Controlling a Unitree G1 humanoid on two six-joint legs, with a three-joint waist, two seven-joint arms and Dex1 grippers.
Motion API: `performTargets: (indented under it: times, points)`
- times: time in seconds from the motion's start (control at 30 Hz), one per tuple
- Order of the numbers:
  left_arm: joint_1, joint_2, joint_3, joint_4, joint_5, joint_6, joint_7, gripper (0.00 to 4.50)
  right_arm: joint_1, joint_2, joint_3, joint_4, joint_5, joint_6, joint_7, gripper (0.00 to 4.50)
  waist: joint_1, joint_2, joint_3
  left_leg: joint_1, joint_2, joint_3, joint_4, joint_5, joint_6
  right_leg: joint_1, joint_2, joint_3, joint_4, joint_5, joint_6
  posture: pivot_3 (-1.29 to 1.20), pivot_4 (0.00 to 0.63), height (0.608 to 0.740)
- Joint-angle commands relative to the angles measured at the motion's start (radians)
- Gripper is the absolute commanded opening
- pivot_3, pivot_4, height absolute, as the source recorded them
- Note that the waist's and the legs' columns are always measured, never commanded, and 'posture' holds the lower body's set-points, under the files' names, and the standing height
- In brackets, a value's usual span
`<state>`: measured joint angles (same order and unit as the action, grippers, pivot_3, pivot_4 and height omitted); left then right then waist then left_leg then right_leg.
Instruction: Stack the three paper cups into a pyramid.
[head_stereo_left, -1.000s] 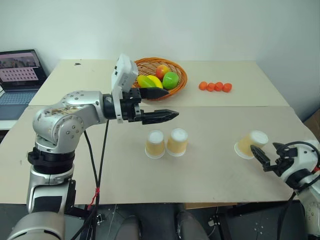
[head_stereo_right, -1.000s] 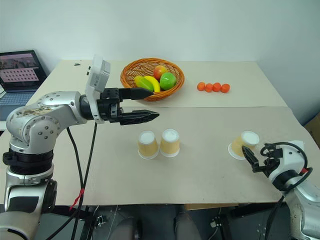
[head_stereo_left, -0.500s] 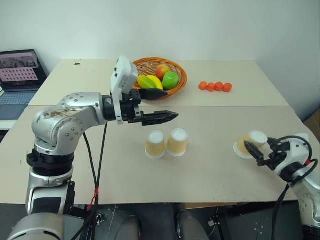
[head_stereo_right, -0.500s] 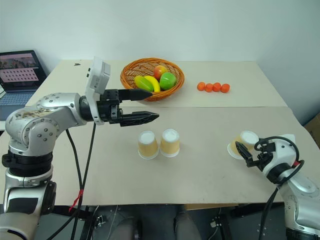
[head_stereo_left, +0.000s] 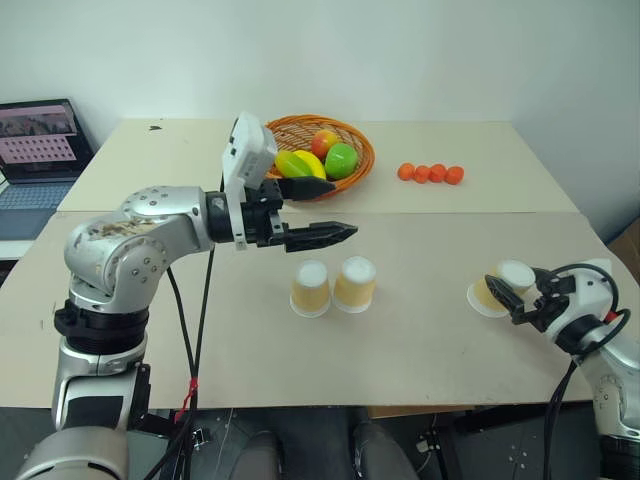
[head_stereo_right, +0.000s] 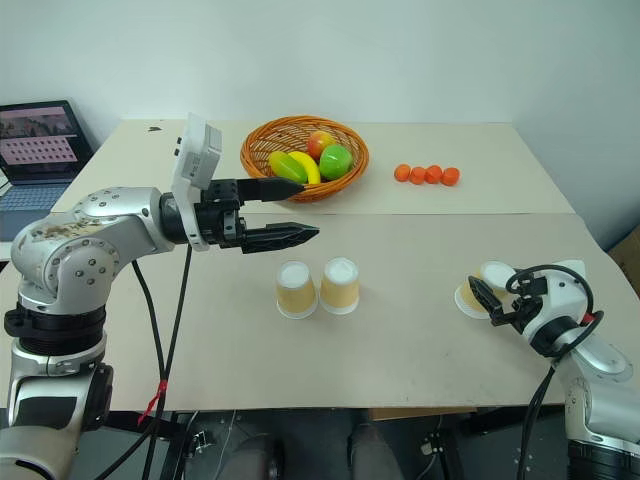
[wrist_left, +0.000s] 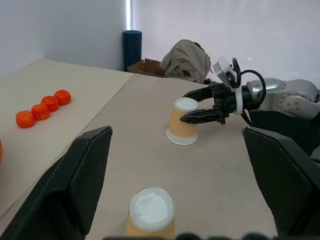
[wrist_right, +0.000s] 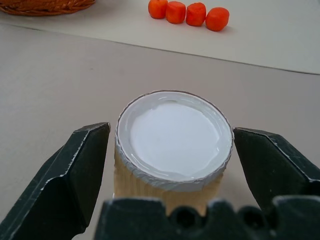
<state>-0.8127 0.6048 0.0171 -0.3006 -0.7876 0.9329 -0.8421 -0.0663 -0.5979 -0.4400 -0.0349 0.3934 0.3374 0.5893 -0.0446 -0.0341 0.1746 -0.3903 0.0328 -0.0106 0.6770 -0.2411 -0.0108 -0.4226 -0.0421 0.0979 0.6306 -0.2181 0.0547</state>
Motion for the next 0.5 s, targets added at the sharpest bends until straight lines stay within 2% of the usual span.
performTargets:
  times: [0.03, 0.17, 0.5]
  points:
    - [-0.003, 0.000, 0.018, -0.037, -0.012, -0.019, 0.004, 4.50, -0.020, -0.019, -0.012, -0.005, -0.001, -0.034, 0.003, 3.98, 0.000, 0.000, 0.000, 0.000, 0.000, 0.000, 0.000, 0.000, 0.000, 0.000, 0.000, 0.000, 0.000, 0.000, 0.000, 0.00, 0.150, 0.734]
    - [-0.004, -0.004, 0.013, -0.034, -0.008, -0.023, 0.004, 4.50, -0.029, -0.023, -0.010, 0.003, -0.005, -0.041, 0.002, 2.83, 0.000, 0.000, 0.000, 0.000, 0.000, 0.000, 0.000, 0.000, 0.000, 0.000, 0.000, 0.000, 0.000, 0.000, 0.000, 0.00, 0.150, 0.734]
    - [-0.011, -0.012, 0.011, -0.031, -0.007, -0.021, 0.006, 4.50, -0.030, -0.043, -0.023, -0.049, 0.002, -0.003, -0.007, 2.82, 0.000, 0.000, 0.000, 0.000, 0.000, 0.000, 0.000, 0.000, 0.000, 0.000, 0.000, 0.000, 0.000, 0.000, 0.000, 0.00, 0.150, 0.734]
